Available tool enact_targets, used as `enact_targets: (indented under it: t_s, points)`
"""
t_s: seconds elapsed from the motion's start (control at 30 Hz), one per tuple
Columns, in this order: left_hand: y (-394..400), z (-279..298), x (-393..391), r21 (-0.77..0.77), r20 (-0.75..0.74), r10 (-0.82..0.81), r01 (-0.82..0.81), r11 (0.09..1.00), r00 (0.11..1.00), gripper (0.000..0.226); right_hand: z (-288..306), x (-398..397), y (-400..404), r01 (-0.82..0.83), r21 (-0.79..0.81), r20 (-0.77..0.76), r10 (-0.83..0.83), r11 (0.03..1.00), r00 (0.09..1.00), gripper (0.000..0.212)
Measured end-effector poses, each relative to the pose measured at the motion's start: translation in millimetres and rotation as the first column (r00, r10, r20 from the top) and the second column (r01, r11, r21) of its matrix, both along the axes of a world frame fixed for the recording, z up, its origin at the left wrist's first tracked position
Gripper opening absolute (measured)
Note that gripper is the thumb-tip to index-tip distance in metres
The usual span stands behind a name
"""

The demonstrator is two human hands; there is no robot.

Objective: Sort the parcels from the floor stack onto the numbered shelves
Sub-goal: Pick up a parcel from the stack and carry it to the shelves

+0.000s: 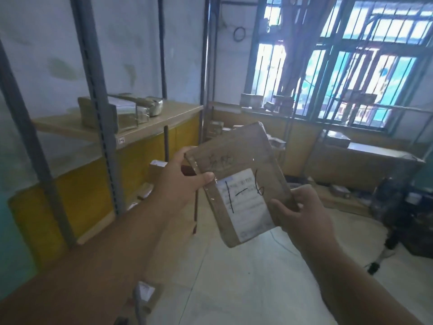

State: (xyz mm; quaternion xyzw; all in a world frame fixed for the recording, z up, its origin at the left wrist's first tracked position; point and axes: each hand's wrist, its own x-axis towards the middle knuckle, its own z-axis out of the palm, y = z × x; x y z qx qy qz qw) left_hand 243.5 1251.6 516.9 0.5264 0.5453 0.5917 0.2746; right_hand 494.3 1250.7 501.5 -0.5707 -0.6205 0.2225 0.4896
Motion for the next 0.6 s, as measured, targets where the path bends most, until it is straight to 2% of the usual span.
enact_targets:
  t_s: [0.23, 0.4, 0.6]
  points:
    - [132, 36, -2, 0.008, -0.060, 0.187, -0.187, 0.982, 0.981, 0.057, 24, -17, 191, -0.205, 0.034, -0.020, 0.205, 0.978, 0.978, 0.024]
    - [212, 72, -37, 0.080, -0.180, 0.353, -0.344, 0.936, 0.918, 0.065, 39, -73, 305, -0.306, 0.130, -0.086, 0.319, 0.943, 0.944, 0.021]
    - [296, 113, -73, 0.177, -0.298, 0.473, -0.438, 0.881, 0.829, 0.069, 56, -123, 412, -0.362, 0.220, -0.160, 0.399, 0.906, 0.903, 0.024]
